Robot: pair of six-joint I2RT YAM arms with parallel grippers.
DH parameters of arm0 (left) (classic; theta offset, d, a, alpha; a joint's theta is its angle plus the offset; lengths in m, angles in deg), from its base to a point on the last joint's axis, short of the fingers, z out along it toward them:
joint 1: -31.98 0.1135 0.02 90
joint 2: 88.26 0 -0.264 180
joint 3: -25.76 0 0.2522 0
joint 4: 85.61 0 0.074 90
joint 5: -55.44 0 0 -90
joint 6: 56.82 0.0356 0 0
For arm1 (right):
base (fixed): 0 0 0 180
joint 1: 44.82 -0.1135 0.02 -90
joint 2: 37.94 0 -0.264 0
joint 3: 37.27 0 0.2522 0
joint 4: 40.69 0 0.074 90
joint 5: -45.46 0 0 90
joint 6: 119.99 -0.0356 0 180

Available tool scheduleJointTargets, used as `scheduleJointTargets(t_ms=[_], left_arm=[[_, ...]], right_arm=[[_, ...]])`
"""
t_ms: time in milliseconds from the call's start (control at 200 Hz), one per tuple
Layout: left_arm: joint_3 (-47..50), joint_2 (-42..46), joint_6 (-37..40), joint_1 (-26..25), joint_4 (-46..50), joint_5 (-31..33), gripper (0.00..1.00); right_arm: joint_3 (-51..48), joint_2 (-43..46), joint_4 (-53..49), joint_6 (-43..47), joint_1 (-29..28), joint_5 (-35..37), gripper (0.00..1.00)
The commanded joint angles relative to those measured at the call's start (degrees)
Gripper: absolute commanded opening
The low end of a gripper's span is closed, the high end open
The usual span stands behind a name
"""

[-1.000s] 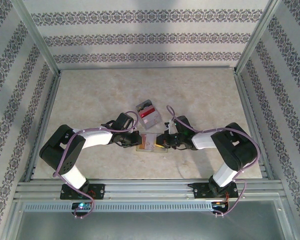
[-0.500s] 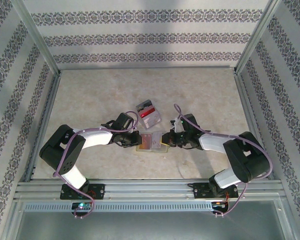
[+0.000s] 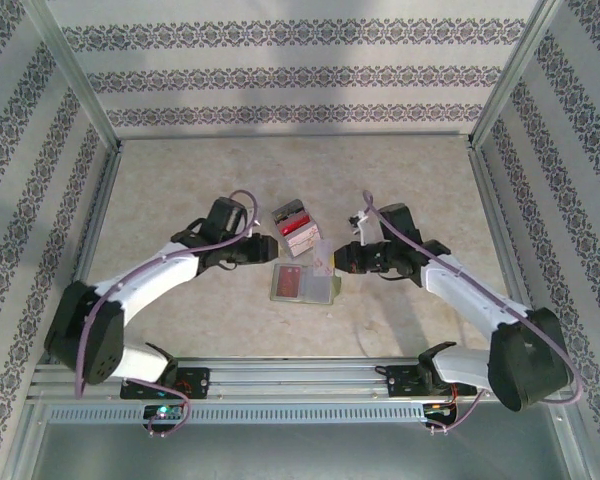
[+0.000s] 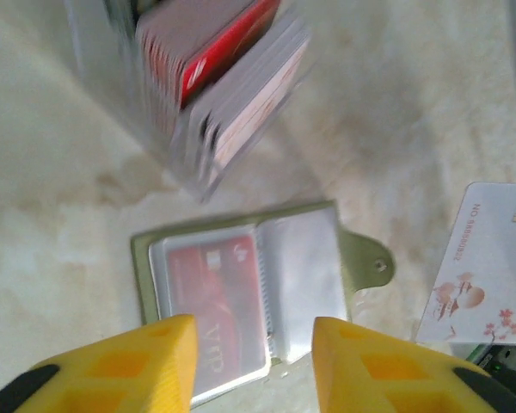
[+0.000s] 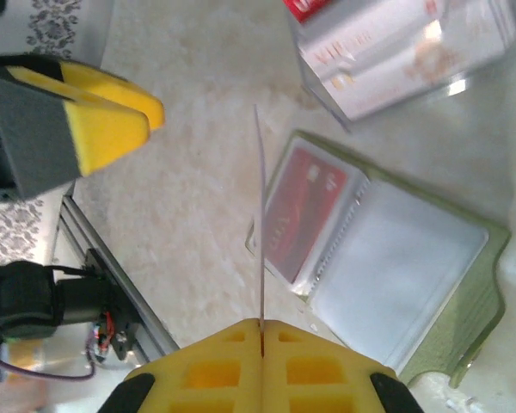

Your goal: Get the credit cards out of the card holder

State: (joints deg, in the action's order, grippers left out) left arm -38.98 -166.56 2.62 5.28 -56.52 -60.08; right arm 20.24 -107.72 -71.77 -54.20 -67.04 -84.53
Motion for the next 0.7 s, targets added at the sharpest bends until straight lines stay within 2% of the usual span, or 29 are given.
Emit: scheduleJointTargets(t_ms=[0,85,355,575,694], left_arm=[[-1.7,6.0,8.5,1.4,4.6,1.0,0.46],[-2.0,10.5,12.0,1.6,4.1,0.9,0.54],[-4.5,18.4,21.2,1.6,-0.1,-4.5,0.69],[-4.2,24.7,31.8,1.6,-4.4,-12.2,0.72],[-4.4,26.9,37.7,1.6,-5.4,-16.3,0.79]], right_arm=[[4.8,3.2,-8.4,10.3,0.4,2.6,0.00],[7.8,4.9,-10.3,15.0,0.3,4.7,0.00],[18.2,5.6,-16.4,29.7,-0.6,8.7,0.00],[24.6,6.4,-22.6,43.9,-3.8,13.1,0.00],[26.9,7.1,-25.8,51.5,-6.9,16.4,0.00]])
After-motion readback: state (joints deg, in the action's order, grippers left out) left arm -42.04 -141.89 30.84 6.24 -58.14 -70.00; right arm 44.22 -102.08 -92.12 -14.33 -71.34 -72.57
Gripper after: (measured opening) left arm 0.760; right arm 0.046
